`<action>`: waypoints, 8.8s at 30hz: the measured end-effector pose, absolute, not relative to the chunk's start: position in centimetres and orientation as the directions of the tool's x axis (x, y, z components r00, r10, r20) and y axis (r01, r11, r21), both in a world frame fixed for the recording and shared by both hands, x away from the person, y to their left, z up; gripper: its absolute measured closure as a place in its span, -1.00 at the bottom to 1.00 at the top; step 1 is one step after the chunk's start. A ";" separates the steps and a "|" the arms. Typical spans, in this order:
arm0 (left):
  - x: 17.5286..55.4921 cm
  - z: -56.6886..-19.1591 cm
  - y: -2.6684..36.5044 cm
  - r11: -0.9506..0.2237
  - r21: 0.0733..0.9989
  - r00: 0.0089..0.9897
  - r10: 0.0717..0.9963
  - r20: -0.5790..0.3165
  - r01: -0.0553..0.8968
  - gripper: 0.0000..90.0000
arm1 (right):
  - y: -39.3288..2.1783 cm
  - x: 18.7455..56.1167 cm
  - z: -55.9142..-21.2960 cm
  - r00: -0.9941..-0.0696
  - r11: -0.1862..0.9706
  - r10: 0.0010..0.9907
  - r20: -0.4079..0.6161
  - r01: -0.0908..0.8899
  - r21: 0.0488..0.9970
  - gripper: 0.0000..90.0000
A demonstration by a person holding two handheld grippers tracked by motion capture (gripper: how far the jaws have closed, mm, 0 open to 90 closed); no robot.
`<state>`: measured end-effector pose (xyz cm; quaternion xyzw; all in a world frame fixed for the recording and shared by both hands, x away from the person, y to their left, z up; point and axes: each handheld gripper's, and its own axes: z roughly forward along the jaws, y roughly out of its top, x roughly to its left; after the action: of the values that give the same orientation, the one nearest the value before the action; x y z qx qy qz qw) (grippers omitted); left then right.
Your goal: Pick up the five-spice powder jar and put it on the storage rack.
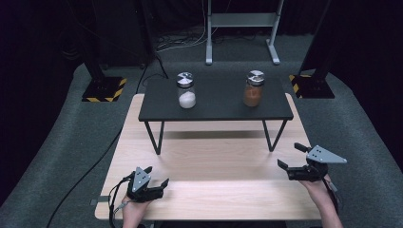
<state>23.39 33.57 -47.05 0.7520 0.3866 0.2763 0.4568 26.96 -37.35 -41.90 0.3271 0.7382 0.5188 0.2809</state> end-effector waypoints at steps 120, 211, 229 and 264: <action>23.4 -47.0 33.8 -0.287 0.900 0.563 0.824 0.057 0.329 -0.61 | -37.9 26.5 -46.2 -0.597 0.231 0.801 0.036 0.364 0.902 -0.85; 23.5 -47.0 33.8 -0.284 0.898 0.560 0.827 0.052 0.336 -0.67 | -37.8 26.6 -46.1 -0.596 0.237 0.802 0.032 0.368 0.899 -0.85; 23.5 -47.0 33.8 -0.284 0.898 0.560 0.827 0.052 0.336 -0.67 | -37.7 26.6 -46.1 -0.597 0.239 0.802 0.032 0.370 0.898 -0.85; 23.6 -46.9 33.7 -0.284 0.897 0.559 0.827 0.051 0.339 -0.67 | -37.7 26.6 -46.1 -0.598 0.241 0.801 0.031 0.370 0.897 -0.85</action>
<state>23.56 33.73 -46.93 0.7555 0.3861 0.2672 0.4569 26.64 -37.72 -46.08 0.3878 0.7551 0.4784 0.2249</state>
